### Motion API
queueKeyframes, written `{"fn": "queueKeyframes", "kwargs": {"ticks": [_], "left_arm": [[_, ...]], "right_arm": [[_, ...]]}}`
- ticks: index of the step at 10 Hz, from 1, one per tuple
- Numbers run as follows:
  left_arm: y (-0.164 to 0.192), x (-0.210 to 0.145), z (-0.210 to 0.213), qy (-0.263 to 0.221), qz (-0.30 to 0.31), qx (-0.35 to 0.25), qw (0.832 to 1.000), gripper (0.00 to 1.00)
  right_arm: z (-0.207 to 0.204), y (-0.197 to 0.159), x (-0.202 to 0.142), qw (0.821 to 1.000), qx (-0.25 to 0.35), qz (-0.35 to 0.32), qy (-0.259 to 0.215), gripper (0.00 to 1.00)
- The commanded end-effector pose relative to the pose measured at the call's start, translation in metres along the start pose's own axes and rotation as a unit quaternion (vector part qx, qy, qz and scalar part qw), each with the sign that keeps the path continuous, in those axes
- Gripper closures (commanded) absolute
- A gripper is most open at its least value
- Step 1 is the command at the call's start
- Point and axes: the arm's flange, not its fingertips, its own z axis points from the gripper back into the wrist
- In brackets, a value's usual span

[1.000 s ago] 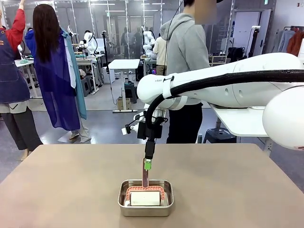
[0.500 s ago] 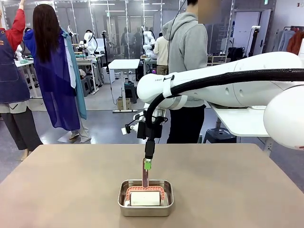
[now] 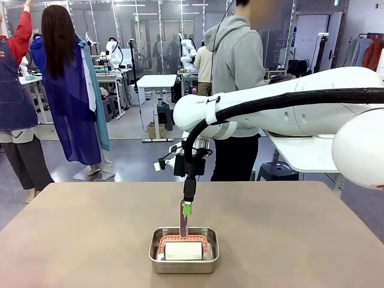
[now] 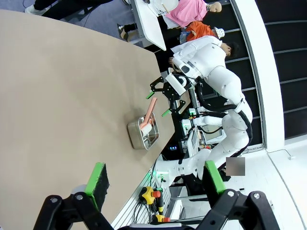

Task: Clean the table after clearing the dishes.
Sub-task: When the right (or left) Handle tray is removed, use the right hand (or left hand) to clean the right (or left) side of the table with the Lint Roller.

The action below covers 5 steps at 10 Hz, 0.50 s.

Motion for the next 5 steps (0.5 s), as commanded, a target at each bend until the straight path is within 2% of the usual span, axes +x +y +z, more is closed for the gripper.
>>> {"fn": "queueKeyframes", "kwargs": {"ticks": [1, 2, 5], "left_arm": [[-0.006, -0.001, -0.001, -0.005, 0.008, 0.008, 1.0, 0.0], [-0.006, -0.001, -0.001, -0.005, 0.008, 0.008, 1.0, 0.0], [-0.006, -0.001, -0.001, -0.005, 0.008, 0.008, 1.0, 0.0]], "right_arm": [[0.001, 0.003, 0.0, 1.0, 0.0, 0.001, 0.003, 0.0], [0.0, 0.0, 0.0, 1.0, 0.0, 0.0, 0.0, 0.0], [0.013, -0.001, 0.016, 0.998, -0.033, 0.025, 0.053, 0.0]]}}
